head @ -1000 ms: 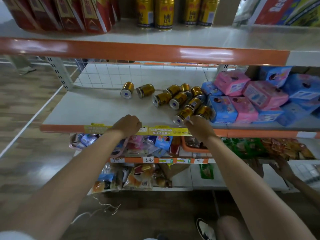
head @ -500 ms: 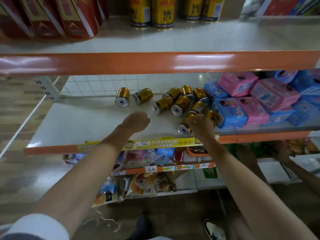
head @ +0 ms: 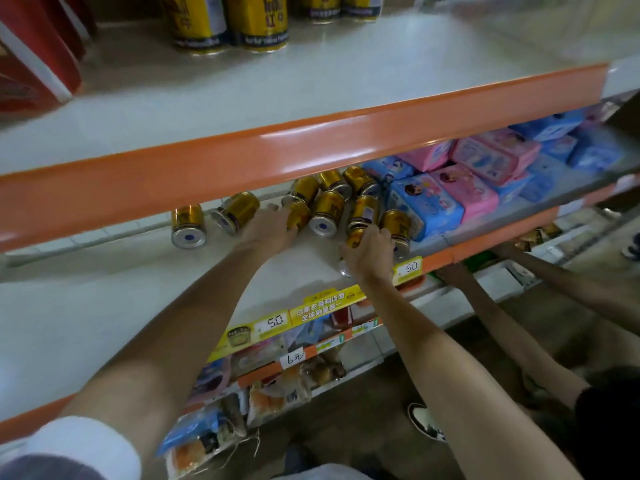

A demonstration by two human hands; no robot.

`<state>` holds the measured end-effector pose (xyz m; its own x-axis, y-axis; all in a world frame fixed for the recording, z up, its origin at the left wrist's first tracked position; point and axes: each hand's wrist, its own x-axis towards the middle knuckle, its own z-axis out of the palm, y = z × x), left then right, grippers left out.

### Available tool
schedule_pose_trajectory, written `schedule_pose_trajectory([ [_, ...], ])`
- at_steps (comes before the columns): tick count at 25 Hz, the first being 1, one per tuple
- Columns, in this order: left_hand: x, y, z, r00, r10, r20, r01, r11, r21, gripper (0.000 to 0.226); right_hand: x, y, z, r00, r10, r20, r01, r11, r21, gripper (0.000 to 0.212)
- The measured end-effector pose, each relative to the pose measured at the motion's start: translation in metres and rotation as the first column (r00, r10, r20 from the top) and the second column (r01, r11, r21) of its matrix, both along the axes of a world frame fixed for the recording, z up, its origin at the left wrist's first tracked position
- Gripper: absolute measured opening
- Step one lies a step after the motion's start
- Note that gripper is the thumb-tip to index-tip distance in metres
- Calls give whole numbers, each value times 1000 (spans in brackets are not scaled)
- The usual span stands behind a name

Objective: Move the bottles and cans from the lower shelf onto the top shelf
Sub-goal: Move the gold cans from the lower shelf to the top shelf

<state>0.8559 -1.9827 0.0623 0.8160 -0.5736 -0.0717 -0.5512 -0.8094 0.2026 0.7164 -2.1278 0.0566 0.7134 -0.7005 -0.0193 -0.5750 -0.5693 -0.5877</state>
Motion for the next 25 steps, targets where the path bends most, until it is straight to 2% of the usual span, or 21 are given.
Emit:
schedule_pose_trajectory([
  [6,4,-8,-14,1000,-8,12,9,1000,-27,41,1,-5,-8,994,24,-105,-40,988,-151,61],
  [9,1,-8,-12,999,10,48,-10,1000,2,37,2,-5,-10,992,61,-113,-76,988,-137,66],
  [12,-3,-6,-5,993,119,-8,-119,993,7,50,5,-7,-10,985,118,-124,-131,986,-107,71],
  [14,-1,-4,0,975,198,-98,-188,977,100,69,6,-3,-10,971,182,-158,-203,971,-126,78],
  [16,3,3,-1,967,212,-140,-167,946,277,85,8,5,-9,944,249,-218,-290,940,-180,85],
  [18,2,11,-7,969,186,-162,-105,907,409,91,11,12,-9,924,273,-268,-339,909,-243,88],
  [19,-1,17,-11,971,167,-170,-81,902,424,88,12,14,-9,919,274,-284,-349,900,-261,88],
  [21,-9,30,-19,971,156,-180,-90,940,330,77,14,14,-10,914,265,-308,-340,913,-223,90],
  [23,-17,44,-24,966,156,-205,-127,981,145,72,15,11,-10,902,270,-338,-333,932,-145,94],
  [25,-22,55,-26,949,108,-295,-137,987,-80,75,15,10,-11,885,299,-357,-375,911,-168,93],
])
